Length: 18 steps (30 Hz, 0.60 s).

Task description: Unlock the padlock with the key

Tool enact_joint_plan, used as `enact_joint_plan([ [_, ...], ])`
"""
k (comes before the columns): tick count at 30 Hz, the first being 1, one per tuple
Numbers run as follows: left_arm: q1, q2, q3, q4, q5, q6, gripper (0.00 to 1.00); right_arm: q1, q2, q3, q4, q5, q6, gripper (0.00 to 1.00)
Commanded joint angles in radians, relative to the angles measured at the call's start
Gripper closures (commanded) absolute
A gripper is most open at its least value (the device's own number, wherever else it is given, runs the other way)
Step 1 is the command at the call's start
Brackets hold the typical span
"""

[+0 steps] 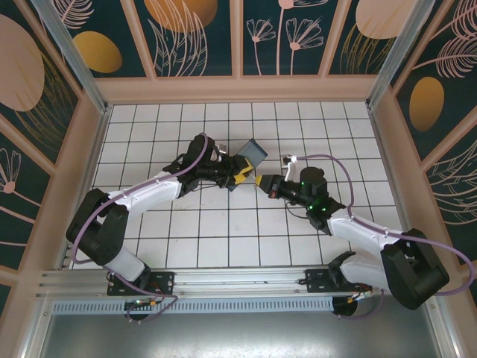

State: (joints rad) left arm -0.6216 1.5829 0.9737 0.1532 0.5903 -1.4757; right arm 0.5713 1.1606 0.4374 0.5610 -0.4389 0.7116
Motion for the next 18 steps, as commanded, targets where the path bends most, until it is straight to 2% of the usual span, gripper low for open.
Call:
enact_joint_plan([
  [1,0.006,-0.006,0.004,0.083,0.009,-0.018,0.85,0.006,-0.024,0.029,0.017,0.011,-0.022,1.00],
  [18,0.005,-0.014,-0.008,0.078,-0.004,-0.028,0.85,-0.001,0.027,0.030,0.062,0.006,0.001,1.00],
])
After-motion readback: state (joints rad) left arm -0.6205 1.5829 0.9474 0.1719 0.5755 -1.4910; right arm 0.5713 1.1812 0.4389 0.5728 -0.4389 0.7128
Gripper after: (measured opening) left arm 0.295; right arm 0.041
